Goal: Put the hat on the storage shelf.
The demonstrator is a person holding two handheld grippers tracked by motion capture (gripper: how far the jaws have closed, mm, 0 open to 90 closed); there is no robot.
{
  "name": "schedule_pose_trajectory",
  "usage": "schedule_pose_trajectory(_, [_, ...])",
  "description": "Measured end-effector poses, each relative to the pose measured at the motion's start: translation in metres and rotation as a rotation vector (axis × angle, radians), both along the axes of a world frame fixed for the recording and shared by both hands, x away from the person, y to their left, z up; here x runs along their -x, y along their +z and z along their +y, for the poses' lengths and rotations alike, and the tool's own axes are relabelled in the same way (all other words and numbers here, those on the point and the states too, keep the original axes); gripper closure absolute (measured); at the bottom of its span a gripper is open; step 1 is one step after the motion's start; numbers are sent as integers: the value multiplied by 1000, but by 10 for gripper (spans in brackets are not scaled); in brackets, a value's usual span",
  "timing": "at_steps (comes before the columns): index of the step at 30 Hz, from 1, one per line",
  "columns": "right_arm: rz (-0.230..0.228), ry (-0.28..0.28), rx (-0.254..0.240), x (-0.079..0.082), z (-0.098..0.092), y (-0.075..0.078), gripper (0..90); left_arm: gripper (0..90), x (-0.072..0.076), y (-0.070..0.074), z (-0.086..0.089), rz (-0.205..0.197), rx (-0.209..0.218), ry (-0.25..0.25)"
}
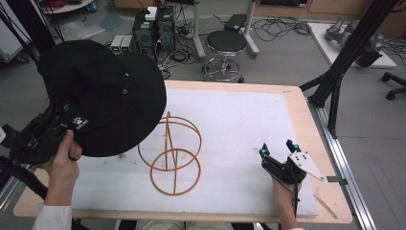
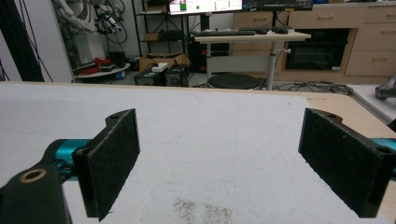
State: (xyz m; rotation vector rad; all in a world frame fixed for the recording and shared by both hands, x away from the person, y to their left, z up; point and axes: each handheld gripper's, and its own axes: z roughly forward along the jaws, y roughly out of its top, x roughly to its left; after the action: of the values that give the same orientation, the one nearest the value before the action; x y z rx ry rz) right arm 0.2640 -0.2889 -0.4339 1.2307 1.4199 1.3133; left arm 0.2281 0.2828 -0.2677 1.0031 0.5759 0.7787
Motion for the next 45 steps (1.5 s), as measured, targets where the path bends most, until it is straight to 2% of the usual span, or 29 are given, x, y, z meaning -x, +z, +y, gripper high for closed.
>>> schedule_pose_trajectory(8, [-4, 0, -6, 1, 0, 1, 117, 856, -1, 6, -17, -6, -55, -100])
schedule_pose_trajectory(14, [-5, 1, -3, 1, 0, 0, 117, 857, -5, 5, -31, 11, -83, -163])
schedule_pose_trajectory(19, [-8, 9, -1, 1, 1, 0, 117, 856, -7, 4, -40, 23, -104, -196])
schedule_pose_trajectory(28, [-7, 9, -2, 1, 1, 1, 117, 857, -14, -1, -52, 93, -150, -307])
schedule_pose_trajectory(35, [-7, 10, -1, 1, 1, 1, 117, 857, -18, -4, -66, 136, -209, -356])
schedule_pose_trajectory(45, [-8, 10, 4, 1, 0, 1, 117, 856, -24, -10, -74, 201, -270, -423])
